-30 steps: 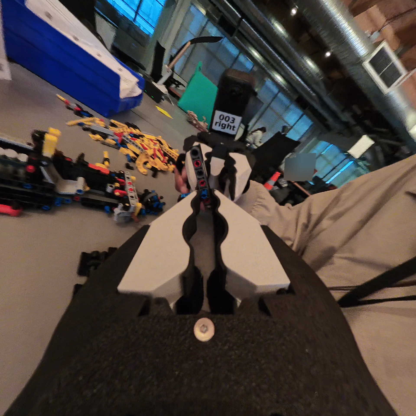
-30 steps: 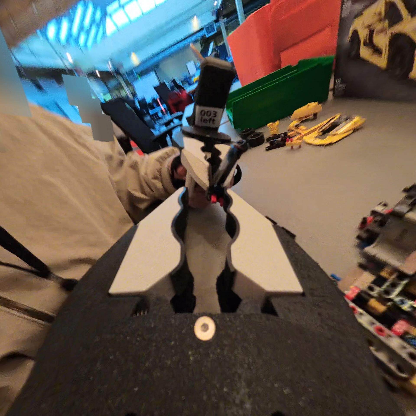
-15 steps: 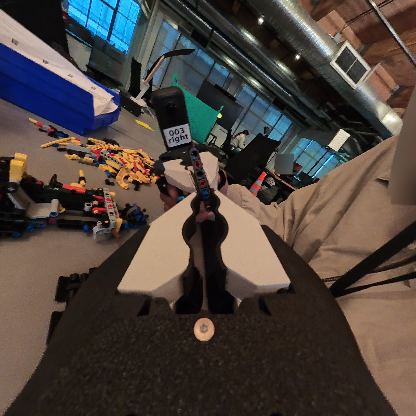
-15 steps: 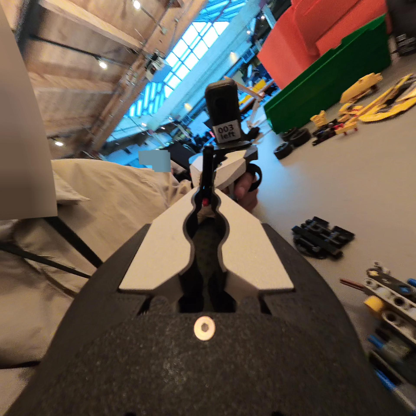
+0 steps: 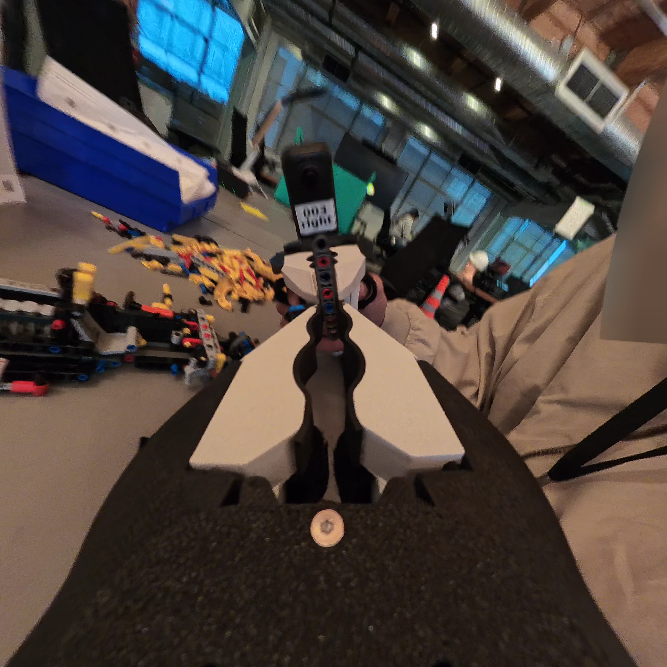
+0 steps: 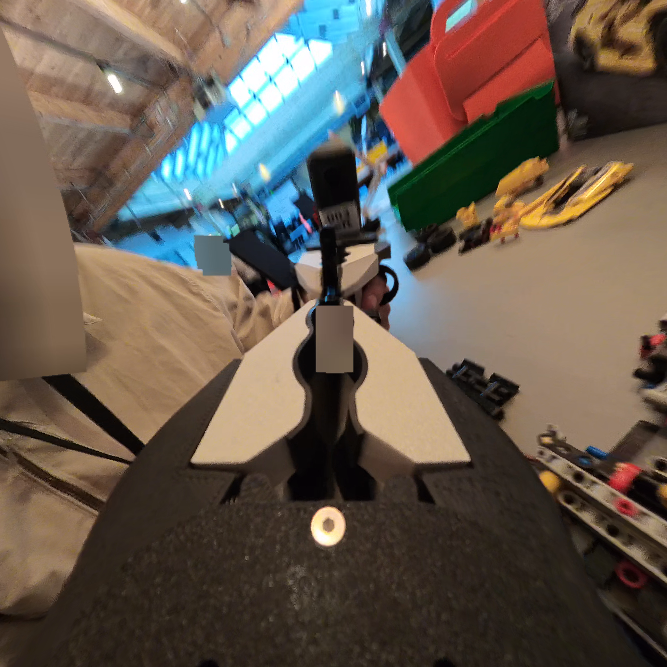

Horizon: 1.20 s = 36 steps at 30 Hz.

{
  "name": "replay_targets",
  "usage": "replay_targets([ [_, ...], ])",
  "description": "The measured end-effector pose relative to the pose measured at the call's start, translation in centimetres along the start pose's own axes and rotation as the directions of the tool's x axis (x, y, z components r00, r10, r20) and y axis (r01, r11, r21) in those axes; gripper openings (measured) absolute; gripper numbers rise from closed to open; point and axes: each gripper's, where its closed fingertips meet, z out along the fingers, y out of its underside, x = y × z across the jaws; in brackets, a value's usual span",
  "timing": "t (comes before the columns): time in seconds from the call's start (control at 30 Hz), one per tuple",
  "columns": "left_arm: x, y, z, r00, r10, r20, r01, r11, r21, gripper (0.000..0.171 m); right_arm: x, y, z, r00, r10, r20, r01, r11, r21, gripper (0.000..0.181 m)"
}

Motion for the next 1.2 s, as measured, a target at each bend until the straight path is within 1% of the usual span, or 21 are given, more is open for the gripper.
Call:
replay_targets([
  [0.03,-1.0,-2.2,-2.0,0.999,-0.040,0.020,0.037,0.993,0.113,0.006,0.3,-2.3,-2.5,1.000,0.023,0.005,-0.024,0.992,0.121,0.006],
  [0.07,-2.2,-4.1,-4.2,0.996,-0.086,0.038,0.077,0.976,0.204,0.006,1.2,-4.3,-6.0,0.998,0.035,-0.042,-0.024,0.972,0.235,0.005],
  [0.1,-2.9,-5.1,-5.5,0.993,-0.105,0.044,0.092,0.965,0.245,0.006,2.0,-5.2,-8.9,0.994,0.030,-0.101,0.000,0.959,0.285,0.005],
  [0.17,-2.2,-4.3,-4.5,0.998,-0.053,0.043,0.044,0.983,0.178,0.007,2.3,-4.7,-9.8,0.990,0.019,-0.141,0.017,0.969,0.248,0.005],
  [0.23,-0.9,-2.6,-2.3,0.999,-0.042,-0.004,0.042,0.994,0.102,0.007,2.6,-3.7,-8.1,0.991,0.017,-0.132,0.008,0.982,0.186,0.006],
  [0.33,-0.8,0.1,-0.9,0.999,-0.032,-0.004,0.032,0.999,-0.030,0.006,2.3,-2.7,-6.8,0.996,0.042,-0.073,-0.034,0.994,0.107,0.006],
  [0.43,-3.3,2.7,-0.5,0.983,0.074,0.170,-0.040,0.981,-0.192,0.007,2.2,-2.6,-6.5,0.997,0.059,-0.057,-0.052,0.992,0.115,0.006],
  [0.5,-4.5,5.0,-0.5,0.948,0.213,0.235,-0.122,0.929,-0.349,0.007,2.4,-2.4,-6.0,0.997,0.054,-0.063,-0.046,0.992,0.118,0.005],
  [0.53,-4.6,6.2,-0.4,0.927,0.299,0.227,-0.182,0.887,-0.425,0.007,2.5,-2.2,-5.7,0.996,0.049,-0.072,-0.041,0.993,0.113,0.005],
  [0.63,-4.7,11.0,-0.3,0.872,0.468,0.141,-0.271,0.704,-0.657,0.007,3.2,-1.0,-4.7,0.993,0.031,-0.118,-0.026,0.999,0.040,0.005],
  [0.67,-4.8,12.2,-0.4,0.860,0.496,0.118,-0.279,0.651,-0.706,0.007,3.4,-0.5,-4.5,0.991,0.021,-0.133,-0.019,1.000,0.014,0.005],
  [0.7,-4.7,13.0,-0.3,0.860,0.501,0.098,-0.282,0.627,-0.727,0.007,3.4,-0.2,-4.2,0.991,0.016,-0.136,-0.016,1.000,0.004,0.005],
  [0.8,-4.4,13.7,0.0,0.895,0.433,0.106,-0.227,0.648,-0.727,0.007,4.3,0.8,-4.0,0.982,-0.004,-0.187,-0.007,0.998,-0.057,0.006],
  [0.87,-4.9,13.4,-0.1,0.886,0.445,0.132,-0.218,0.650,-0.728,0.008,4.4,1.3,-3.8,0.981,-0.008,-0.194,-0.008,0.996,-0.084,0.005],
  [0.9,-4.7,13.3,-0.1,0.888,0.441,0.130,-0.222,0.659,-0.719,0.011,4.4,1.5,-3.7,0.981,-0.015,-0.192,-0.003,0.995,-0.095,0.005],
  [0.93,-4.3,12.9,0.1,0.897,0.423,0.130,-0.221,0.682,-0.697,0.024,4.3,1.7,-3.5,0.982,-0.020,-0.186,0.000,0.994,-0.105,0.006],
  [0.97,-3.9,12.1,0.4,0.909,0.394,0.135,-0.214,0.720,-0.661,0.032,4.0,1.9,-3.4,0.985,-0.020,-0.172,-0.001,0.993,-0.118,0.006],
  [1.03,-3.0,9.6,1.1,0.947,0.285,0.151,-0.165,0.831,-0.531,0.032,3.4,2.3,-2.9,0.990,-0.034,-0.140,0.013,0.989,-0.144,0.006],
  [1.1,-1.9,6.6,1.6,0.985,0.113,0.129,-0.060,0.932,-0.358,0.029,2.4,2.5,-2.2,0.989,-0.099,-0.108,0.080,0.982,-0.169,0.006],
  [1.13,-1.5,5.4,1.6,0.993,0.045,0.107,-0.012,0.957,-0.289,0.023,2.1,2.5,-1.9,0.986,-0.137,-0.100,0.119,0.978,-0.171,0.006],
  [1.2,-0.9,4.2,1.4,0.998,0.002,0.063,0.012,0.974,-0.225,0.021,1.6,2.6,-1.4,0.985,-0.151,-0.083,0.135,0.976,-0.173,0.006],
])
